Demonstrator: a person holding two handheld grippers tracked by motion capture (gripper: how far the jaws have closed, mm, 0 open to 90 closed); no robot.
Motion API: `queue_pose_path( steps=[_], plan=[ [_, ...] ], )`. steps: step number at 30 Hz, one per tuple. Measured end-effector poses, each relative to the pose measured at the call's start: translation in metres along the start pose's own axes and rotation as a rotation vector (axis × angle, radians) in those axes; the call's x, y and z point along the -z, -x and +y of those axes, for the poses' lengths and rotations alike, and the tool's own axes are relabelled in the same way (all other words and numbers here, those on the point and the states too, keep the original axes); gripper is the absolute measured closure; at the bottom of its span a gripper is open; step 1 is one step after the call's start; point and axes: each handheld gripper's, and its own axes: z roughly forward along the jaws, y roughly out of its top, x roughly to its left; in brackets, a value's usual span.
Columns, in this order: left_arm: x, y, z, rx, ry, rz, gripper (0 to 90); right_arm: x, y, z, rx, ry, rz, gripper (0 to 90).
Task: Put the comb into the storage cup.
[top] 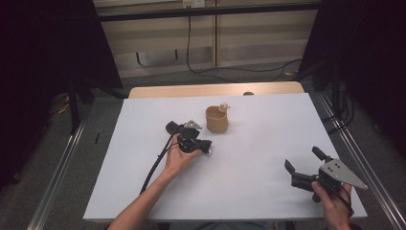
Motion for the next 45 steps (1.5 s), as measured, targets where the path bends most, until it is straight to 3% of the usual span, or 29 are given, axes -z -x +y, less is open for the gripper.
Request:
queue_pose_path(
  steps=[7, 31, 45],
  plan=[
    [0.005, -0.001, -0.005, 0.000, -0.029, -0.001, 90.0, 0.000, 0.000, 0.000, -0.003, -0.002, 0.000, 0.0],
    [0.010, -0.002, -0.007, 0.020, -0.030, 0.011, 90.0, -0.001, 0.000, 0.000, -0.002, -0.008, -0.003, 0.0],
    [0.012, -0.004, -0.010, 0.018, -0.058, 0.019, 90.0, 0.000, 0.000, 0.000, 0.001, -0.003, 0.000, 0.0]
  ],
)
